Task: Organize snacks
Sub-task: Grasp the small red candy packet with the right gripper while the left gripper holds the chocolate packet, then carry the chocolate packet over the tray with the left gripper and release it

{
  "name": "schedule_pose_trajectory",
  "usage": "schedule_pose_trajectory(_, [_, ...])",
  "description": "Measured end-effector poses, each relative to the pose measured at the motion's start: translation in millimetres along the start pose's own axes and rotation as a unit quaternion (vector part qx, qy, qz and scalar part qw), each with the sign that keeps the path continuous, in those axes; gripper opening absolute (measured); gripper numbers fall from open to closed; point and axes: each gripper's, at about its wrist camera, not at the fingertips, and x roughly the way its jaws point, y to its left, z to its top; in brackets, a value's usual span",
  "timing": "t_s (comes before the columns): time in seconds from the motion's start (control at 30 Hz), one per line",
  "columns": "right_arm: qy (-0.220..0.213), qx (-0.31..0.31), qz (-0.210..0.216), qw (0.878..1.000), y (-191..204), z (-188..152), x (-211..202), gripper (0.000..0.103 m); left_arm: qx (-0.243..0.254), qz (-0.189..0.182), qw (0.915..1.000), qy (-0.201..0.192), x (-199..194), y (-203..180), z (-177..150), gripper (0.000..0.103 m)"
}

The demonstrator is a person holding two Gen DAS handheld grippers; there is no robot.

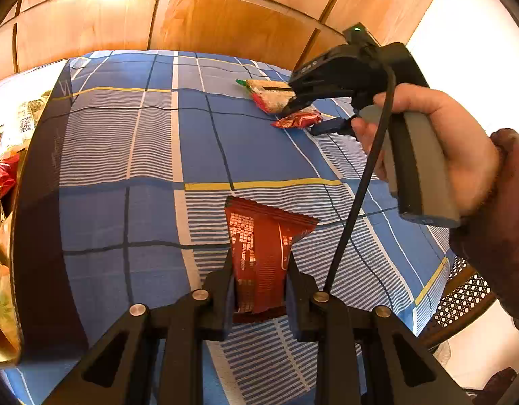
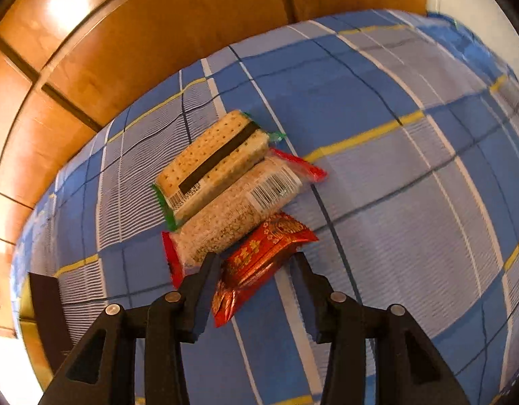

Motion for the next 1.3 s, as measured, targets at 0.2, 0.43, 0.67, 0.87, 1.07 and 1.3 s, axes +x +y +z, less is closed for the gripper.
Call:
schedule_pose_trajectory(0.2, [0.03, -0.155, -0.026, 0.987, 11, -15, -6, 0.035, 0.001, -0.001, 1.0, -0.001, -1, -1, -1, 0.026])
schedule_pose_trajectory(0.43, [0.109, -0.239, 0.05, 0.963, -29, -43, -34, 0.042, 0.0, 0.001, 1.0, -0.001, -2, -2, -1, 0.026])
schedule_pose_trajectory(0.67, [0.058, -0.215, 0.032, 0.974, -30, -31, -30, 0.056, 0.005, 0.011, 0.9999, 0.003, 0, -5, 1, 0.026])
schedule_pose_trajectory(0.87, [0.041, -0.271, -0.003, 0.962, -3, -41, -23, 0.022, 0.009, 0.017, 0.9998, 0.004, 1, -8, 2, 0.026])
schedule_pose_trajectory(1.07, [0.025, -0.318, -0.006, 0.948, -3, -72, -30, 0.025, 0.029, 0.036, 0.9989, 0.0, 0, -15, 1, 0.023])
schedule_pose_trajectory(1.3, [0.012, -0.326, -0.006, 0.945, -5, -82, -32, 0.024, 0.02, 0.028, 0.9993, -0.016, -22, -11, 7, 0.022])
